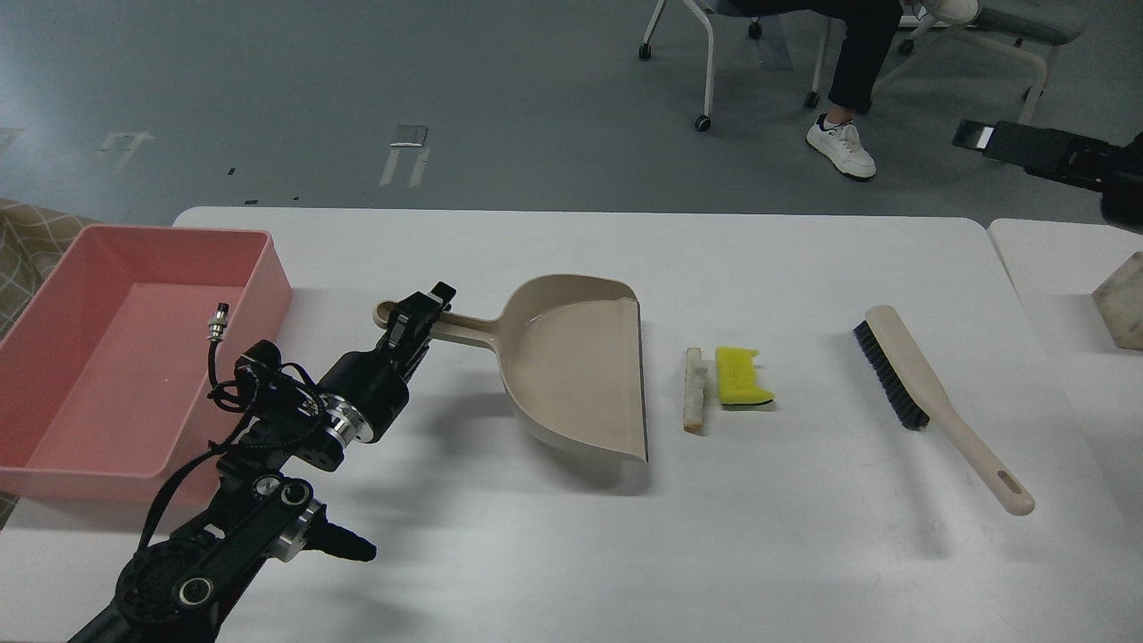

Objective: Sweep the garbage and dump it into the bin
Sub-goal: 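Move the right gripper to the wooden brush handle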

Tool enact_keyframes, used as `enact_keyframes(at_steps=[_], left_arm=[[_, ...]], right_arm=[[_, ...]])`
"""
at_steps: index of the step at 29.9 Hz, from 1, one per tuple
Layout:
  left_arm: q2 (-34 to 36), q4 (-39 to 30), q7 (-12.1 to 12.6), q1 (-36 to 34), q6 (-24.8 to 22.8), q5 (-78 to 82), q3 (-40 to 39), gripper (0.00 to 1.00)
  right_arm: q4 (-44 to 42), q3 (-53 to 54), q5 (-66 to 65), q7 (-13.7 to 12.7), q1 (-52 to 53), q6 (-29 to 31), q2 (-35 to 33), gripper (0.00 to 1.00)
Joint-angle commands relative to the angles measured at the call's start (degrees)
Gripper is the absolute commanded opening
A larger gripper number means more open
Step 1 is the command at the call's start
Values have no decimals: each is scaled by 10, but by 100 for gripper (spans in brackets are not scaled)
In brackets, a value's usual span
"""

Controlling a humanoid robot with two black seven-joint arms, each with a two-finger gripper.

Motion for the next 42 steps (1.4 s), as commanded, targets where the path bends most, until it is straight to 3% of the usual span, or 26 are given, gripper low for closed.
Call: enact_keyframes(at_steps=[1, 13, 22, 32, 36, 42], left_arm=[[-1, -3, 0, 1, 0, 0, 2, 0], [-9, -5, 2, 3, 0, 0, 1, 0], [-10, -5, 2, 8, 0, -1, -3, 0], [-10, -4, 2, 8, 0, -2, -5, 0], [-10, -4, 2, 8, 0, 0, -5, 0], [-12, 0, 1, 8, 3, 0, -6, 0]], right_arm=[[6, -20, -10, -1, -1, 1, -9, 100], [79, -57, -41, -12, -3, 39, -76, 97], [103, -58, -35, -2, -8, 39, -114, 97], [102, -58, -39, -5, -91, 23, -68, 98], [103, -58, -44, -18, -109, 22, -53, 94], [117, -58, -44, -73, -122, 22, -53, 86]])
